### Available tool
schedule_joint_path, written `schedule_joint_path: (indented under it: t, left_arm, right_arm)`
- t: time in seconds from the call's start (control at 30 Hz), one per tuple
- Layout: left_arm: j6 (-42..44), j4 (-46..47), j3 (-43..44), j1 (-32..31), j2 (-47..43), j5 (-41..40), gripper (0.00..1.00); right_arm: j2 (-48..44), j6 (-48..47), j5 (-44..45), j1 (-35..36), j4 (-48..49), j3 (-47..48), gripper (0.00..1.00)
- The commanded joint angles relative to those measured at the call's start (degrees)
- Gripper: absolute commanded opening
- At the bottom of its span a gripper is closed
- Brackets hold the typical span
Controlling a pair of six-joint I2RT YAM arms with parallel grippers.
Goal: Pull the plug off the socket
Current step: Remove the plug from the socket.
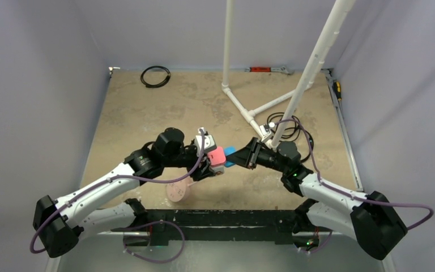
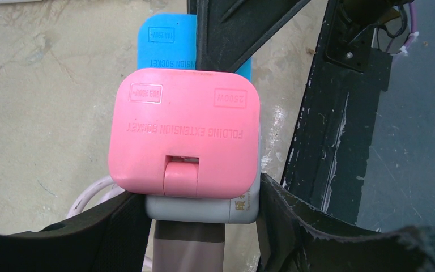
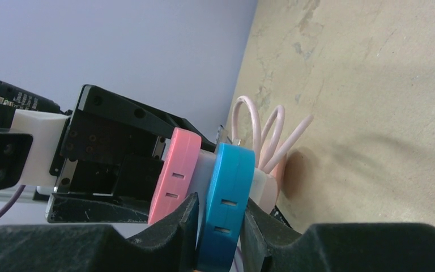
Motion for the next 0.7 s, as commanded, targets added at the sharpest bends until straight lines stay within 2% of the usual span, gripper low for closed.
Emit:
schedule_joint_path:
  t: [0.0, 0.07, 0.27, 0.47, 0.53, 0.67]
  left_arm:
    - [0.64, 3.52, 1.32, -1.14, 0.56, -1.21, 0.00]
    - [0.93, 3.37, 1.30, -1.71, 0.74, -1.78, 0.00]
    - [1.75, 2.45, 1.39, -3.98, 1.85, -5.14, 0.00]
    - [1.91, 1.91, 1.82, -5.00, 1.33, -6.77, 0.00]
    - [1.52, 2.80, 1.56, -4.92, -0.61, -6.80, 0.00]
    - [-0.33, 5.74, 0.07, -4.67, -5.25, -7.25, 0.00]
  right_arm:
    - [0.87, 1.19, -0.70, -0.09, 3.57, 0.77, 0.16]
    - [0.87, 2.21, -0.61, -0.06, 4.20, 0.56, 0.10]
    - [0.38, 6.29, -0.96, -0.09, 6.48, 0.42, 0.00]
    - [-0.31, 6.24, -0.19, -0.04, 4.57, 0.71, 0.00]
    - [-0.29, 4.70, 0.84, 0.00, 2.22, 0.58, 0.00]
    - [1.81, 4.49, 1.18, 0.02, 3.68, -1.37, 0.00]
